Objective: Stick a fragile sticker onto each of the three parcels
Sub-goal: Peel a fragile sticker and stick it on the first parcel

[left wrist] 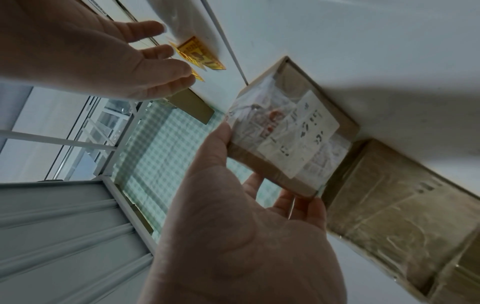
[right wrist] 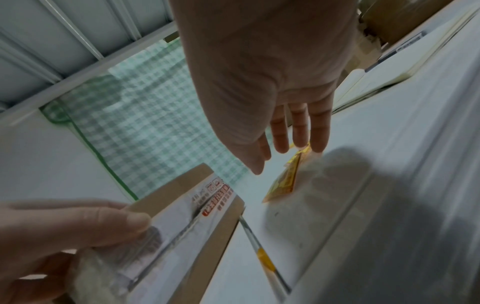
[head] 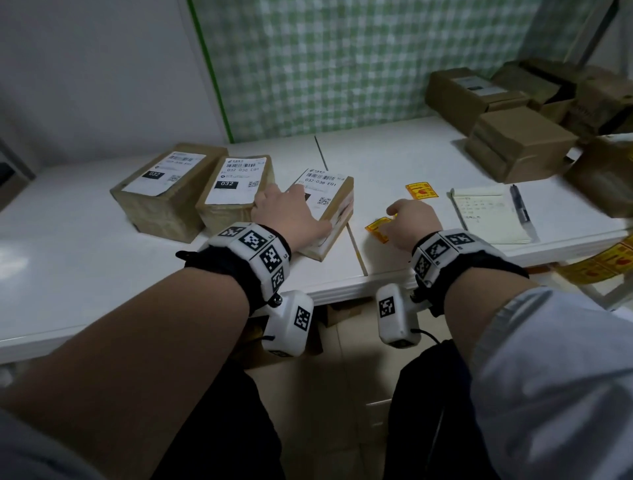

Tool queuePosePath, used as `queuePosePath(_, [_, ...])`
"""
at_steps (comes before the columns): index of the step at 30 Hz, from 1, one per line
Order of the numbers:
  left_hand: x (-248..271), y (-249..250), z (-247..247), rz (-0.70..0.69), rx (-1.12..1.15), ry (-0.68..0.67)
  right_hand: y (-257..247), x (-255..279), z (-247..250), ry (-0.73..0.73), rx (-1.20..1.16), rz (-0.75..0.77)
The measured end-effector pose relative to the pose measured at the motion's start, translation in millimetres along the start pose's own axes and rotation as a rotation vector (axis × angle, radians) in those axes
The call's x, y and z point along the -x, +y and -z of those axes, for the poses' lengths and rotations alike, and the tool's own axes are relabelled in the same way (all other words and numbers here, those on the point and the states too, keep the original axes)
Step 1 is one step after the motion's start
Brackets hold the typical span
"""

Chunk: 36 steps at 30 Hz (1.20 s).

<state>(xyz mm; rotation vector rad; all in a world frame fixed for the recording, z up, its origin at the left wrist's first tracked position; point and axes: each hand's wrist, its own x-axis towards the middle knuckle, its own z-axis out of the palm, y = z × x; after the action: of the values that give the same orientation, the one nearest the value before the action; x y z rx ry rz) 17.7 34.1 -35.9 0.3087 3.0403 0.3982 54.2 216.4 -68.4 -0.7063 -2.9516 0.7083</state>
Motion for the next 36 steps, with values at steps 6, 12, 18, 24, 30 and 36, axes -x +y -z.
queuePosePath(6, [-5,-4,-4,0.013,-0.023,0.059,-2,-11,-12,-0.02,0.088,0.012])
queuePosePath(12, [-10,-8,-9,-0.011,0.022,0.164,-9,-16,-20,0.001,0.082,0.01])
queuePosePath(18, [-11,-5,-15,-0.042,0.115,0.224,-3,-21,-16,-0.051,-0.045,0.015])
queuePosePath(24, [-7,11,-17,-0.346,0.632,0.293,8,-23,-23,-0.046,-0.347,0.131])
queuePosePath(30, [-11,15,-22,-0.477,0.275,0.048,11,-15,-28,-0.174,-0.77,0.19])
queuePosePath(36, [-14,9,-42,-0.409,0.469,0.1,5,-10,-33,-0.261,-0.833,0.227])
